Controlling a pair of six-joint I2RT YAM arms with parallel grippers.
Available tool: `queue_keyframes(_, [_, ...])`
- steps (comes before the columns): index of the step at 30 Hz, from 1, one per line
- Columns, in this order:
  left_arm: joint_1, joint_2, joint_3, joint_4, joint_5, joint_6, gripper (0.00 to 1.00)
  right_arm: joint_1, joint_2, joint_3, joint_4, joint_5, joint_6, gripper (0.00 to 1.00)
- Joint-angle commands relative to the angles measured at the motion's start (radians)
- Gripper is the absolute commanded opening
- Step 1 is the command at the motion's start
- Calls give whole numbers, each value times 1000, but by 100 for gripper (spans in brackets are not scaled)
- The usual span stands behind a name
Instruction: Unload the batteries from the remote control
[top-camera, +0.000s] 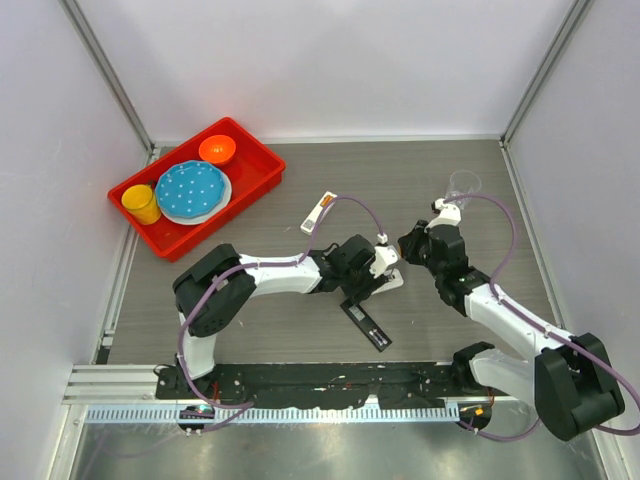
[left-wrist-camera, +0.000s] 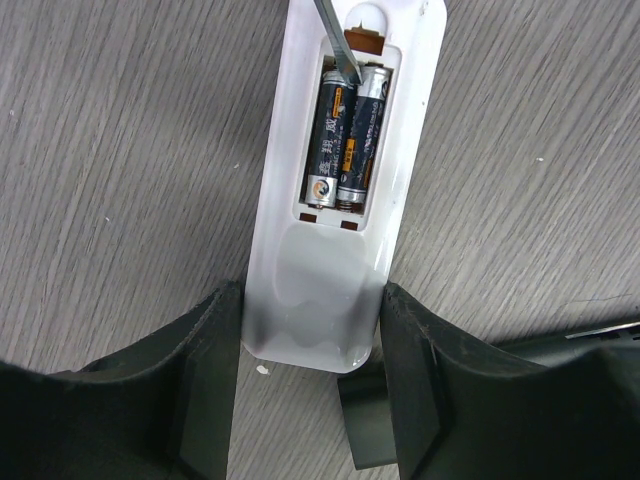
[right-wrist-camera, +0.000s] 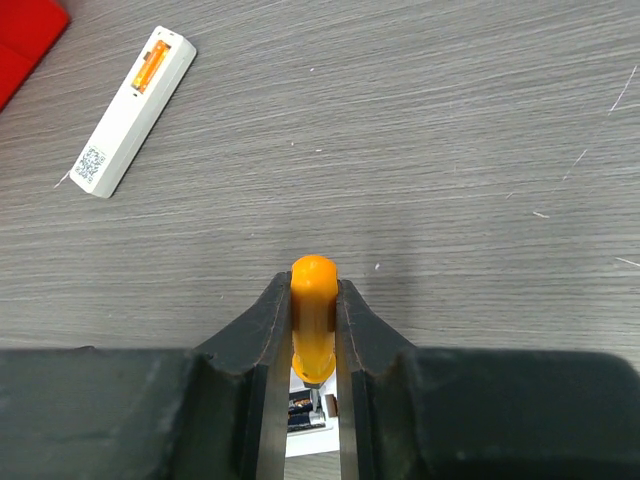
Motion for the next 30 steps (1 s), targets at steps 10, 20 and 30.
queue_keyframes(10, [-3, -6, 1, -25, 57, -18, 28, 39, -8, 36, -23, 196, -45, 1])
queue_keyframes(20, [-4, -4, 2, -27, 60, -17, 28, 44, -30, 16, 8, 201, -43, 1])
queue_keyframes(30, [-3, -1, 5, -30, 66, -17, 28, 75, 12, 7, 44, 179, -19, 1])
